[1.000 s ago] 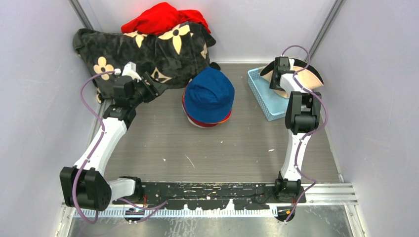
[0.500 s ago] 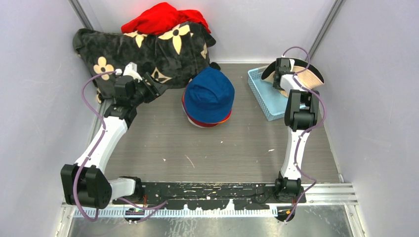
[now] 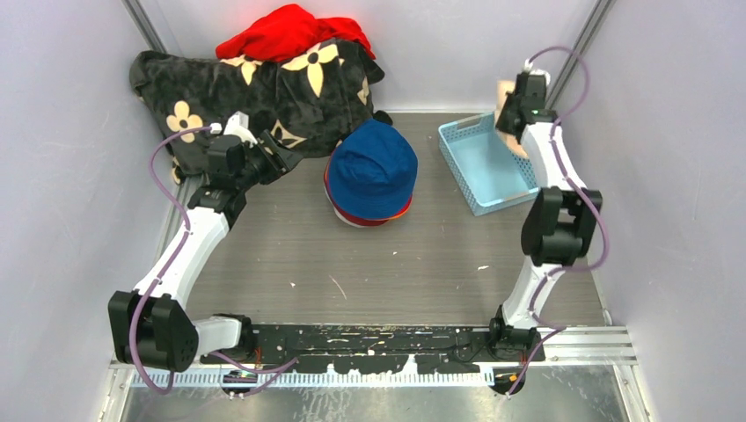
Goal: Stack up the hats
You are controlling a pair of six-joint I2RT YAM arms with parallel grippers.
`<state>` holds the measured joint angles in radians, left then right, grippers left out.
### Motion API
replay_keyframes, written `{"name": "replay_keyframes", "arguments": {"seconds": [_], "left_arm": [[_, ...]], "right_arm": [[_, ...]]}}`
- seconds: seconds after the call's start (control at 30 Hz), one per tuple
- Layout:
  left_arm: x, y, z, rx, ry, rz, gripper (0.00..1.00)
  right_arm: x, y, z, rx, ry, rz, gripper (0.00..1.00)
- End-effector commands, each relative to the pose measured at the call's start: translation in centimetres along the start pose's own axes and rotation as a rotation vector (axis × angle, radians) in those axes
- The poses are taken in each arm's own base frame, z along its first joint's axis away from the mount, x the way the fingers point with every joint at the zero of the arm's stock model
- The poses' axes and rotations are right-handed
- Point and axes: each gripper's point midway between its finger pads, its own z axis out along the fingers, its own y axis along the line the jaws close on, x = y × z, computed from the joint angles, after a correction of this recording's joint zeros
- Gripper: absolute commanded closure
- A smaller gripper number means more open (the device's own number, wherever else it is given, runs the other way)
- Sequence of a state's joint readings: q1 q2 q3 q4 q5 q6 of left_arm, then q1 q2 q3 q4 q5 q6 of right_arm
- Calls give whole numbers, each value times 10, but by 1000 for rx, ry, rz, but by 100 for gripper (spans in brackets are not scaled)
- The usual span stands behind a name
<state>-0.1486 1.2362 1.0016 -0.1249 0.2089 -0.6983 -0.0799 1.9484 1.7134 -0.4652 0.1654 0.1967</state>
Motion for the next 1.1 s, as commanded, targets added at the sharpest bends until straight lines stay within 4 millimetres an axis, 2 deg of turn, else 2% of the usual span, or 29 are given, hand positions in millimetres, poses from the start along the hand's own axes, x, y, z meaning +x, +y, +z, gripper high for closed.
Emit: {"name": "replay_keyframes", "arguments": {"seconds": [0.0,0.2,0.3,0.4,0.6,0.8,1.0,1.07], "left_arm": [[-22,-27,-16,68,-71,29,41],[-25,-35,-29,87,-90,36,41],[-27,-38,-37,95,-100,39,41],[-29,-41,-44,101,-113,43,41],[-31,-45,-58,111,-132,47,41],[-32,-48,-71,116,-143,48,41],[-31,-53,-85,128,-152,47,41],[-32,-55,-91,133,-161,49,41]], "right_arm": [[-112,45,-128,-296,-284,96,99],[-145,95,-221,-654,-367,141,99],[-159,104,-263,-757,-429,153,99],[-163,112,-291,-841,-452,154,99],[-150,137,-349,-1112,-397,120,99],[-136,139,-406,-1242,-389,78,99],[-113,142,-464,-1473,-349,85,99],[-105,142,-477,-1524,-329,95,99]]}}
